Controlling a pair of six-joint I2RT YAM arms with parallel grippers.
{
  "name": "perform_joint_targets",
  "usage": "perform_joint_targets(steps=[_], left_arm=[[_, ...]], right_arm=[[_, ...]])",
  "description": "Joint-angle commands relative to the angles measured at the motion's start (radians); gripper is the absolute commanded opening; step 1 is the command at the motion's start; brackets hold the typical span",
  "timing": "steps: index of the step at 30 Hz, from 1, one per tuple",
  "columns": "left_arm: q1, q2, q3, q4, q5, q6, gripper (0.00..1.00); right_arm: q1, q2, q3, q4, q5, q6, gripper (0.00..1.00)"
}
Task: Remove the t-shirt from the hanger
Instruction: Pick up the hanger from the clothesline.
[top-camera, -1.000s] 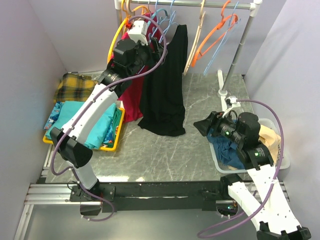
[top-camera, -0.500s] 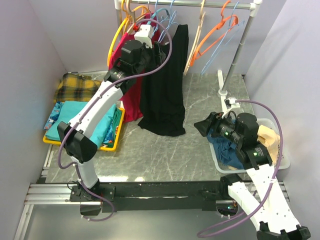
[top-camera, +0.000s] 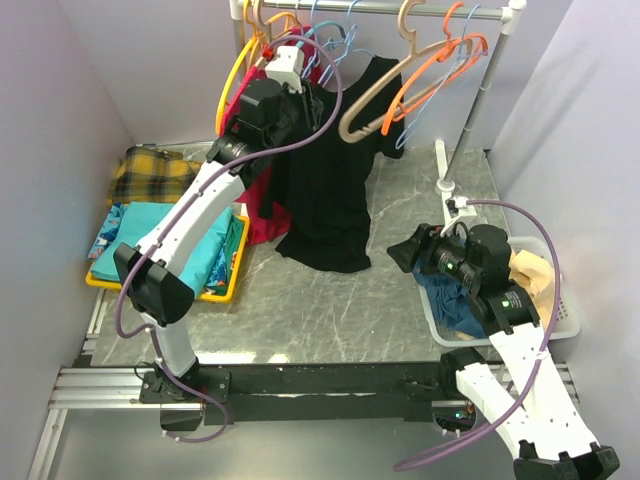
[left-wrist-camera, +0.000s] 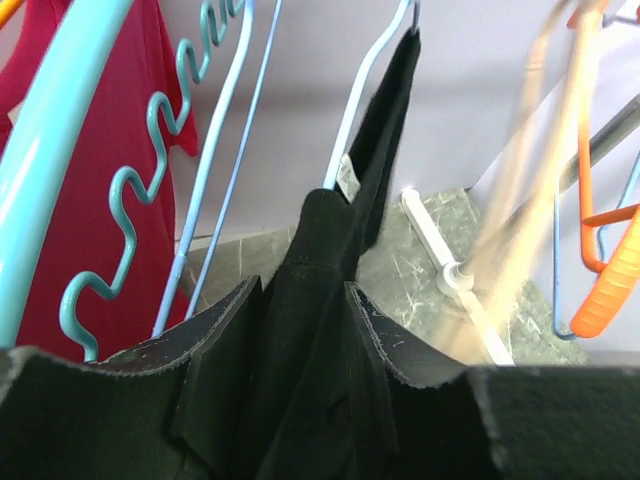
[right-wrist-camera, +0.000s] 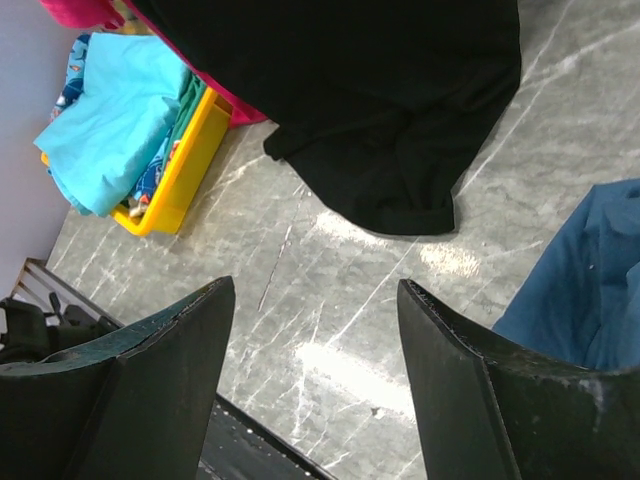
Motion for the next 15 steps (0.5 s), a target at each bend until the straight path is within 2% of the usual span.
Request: perform_joint_targets(steps=[1, 9, 15], left_arm=[[-0.013, -0.079, 0.030, 0.108, -0.019, 0.011, 0.01], [-0.116, -0.115, 0.058, 0.211, -0.172, 0.163, 0.01], [-0.139, -0.126, 0.044, 0.278, -0.225, 0.183, 0.01]], right_arm=[[-0.002, 0.001, -0.002, 0.036, 0.015, 0.012, 0.73], [-0.002, -0.007, -0.009, 0.027, 0.025, 0.019, 0.73], [-0.002, -0.013, -0.013, 0.024, 0.027, 0.022, 0.73]])
